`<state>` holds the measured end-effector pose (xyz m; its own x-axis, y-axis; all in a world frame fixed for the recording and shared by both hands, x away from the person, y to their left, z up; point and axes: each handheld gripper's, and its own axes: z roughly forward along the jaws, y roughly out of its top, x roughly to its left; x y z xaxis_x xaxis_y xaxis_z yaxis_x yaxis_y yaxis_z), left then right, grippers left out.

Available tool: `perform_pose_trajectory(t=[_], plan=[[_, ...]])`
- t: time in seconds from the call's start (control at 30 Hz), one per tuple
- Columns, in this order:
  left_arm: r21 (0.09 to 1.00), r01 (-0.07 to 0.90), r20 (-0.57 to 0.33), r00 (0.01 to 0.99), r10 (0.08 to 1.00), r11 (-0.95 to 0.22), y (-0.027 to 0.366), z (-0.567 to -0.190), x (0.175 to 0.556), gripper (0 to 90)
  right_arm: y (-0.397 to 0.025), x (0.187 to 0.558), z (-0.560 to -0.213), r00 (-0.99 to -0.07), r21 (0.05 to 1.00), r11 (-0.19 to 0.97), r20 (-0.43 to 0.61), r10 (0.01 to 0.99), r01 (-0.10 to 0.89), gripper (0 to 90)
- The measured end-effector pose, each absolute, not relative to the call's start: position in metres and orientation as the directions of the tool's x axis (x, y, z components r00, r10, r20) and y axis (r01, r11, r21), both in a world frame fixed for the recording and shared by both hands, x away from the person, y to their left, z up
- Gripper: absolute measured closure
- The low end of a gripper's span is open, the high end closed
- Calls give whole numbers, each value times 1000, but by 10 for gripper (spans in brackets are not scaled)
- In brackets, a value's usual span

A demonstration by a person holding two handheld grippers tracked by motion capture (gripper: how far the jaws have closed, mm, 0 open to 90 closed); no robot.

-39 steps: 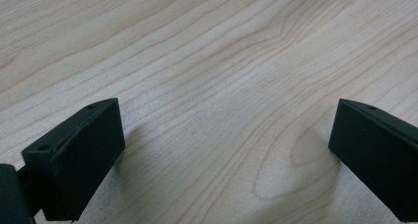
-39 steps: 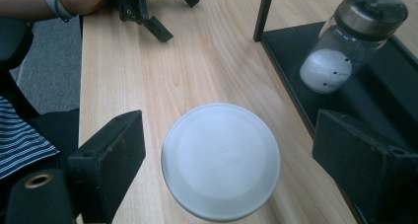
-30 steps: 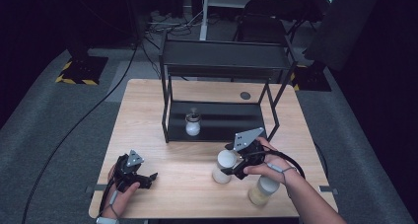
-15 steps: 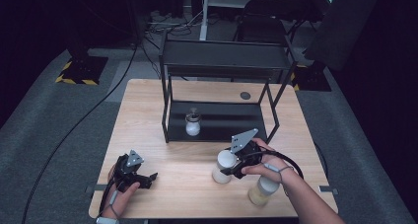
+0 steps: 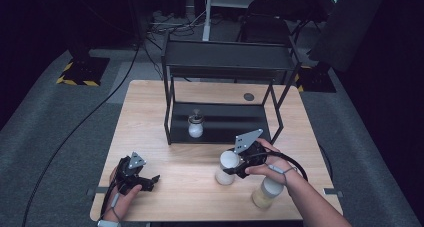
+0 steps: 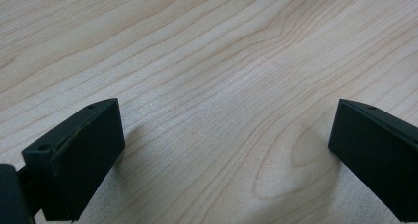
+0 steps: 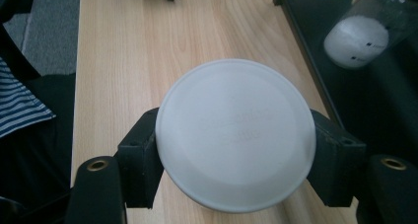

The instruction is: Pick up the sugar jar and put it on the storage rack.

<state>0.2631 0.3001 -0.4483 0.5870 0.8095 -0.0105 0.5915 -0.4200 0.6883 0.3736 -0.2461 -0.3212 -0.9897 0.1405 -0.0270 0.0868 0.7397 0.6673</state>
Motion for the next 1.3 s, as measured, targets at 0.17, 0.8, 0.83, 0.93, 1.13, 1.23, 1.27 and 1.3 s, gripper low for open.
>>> perform_pose_trajectory(t=[0.17, 0.8, 0.83, 0.93, 1.13, 1.23, 1.27, 1.3], plan=[[689, 591, -10, 587, 810, -420, 300, -448, 263, 4, -254, 377, -317, -988, 707, 700, -18, 156, 98, 338], [689, 592, -10, 585, 811, -418, 300, -448, 263, 4, -259, 395, -280, -973, 763, 641, -79, 216, 80, 338], [689, 592, -10, 584, 812, -418, 300, -448, 262, 4, -259, 397, -277, -973, 763, 642, -80, 218, 81, 338], [689, 592, -10, 584, 812, -418, 300, -448, 262, 4, -257, 401, -273, -971, 766, 638, -85, 224, 81, 338], [689, 593, -10, 583, 812, -417, 300, -448, 262, 4, -254, 413, -266, -964, 768, 634, -94, 250, 90, 338], [688, 593, -11, 584, 812, -417, 300, -448, 262, 4, -252, 420, -263, -959, 767, 635, -100, 264, 95, 338], [689, 593, -10, 583, 812, -417, 300, -448, 262, 4, -251, 423, -262, -958, 765, 637, -102, 267, 96, 338], [689, 593, -10, 584, 812, -417, 300, -448, 262, 4, -250, 425, -261, -958, 764, 638, -104, 267, 95, 338]])
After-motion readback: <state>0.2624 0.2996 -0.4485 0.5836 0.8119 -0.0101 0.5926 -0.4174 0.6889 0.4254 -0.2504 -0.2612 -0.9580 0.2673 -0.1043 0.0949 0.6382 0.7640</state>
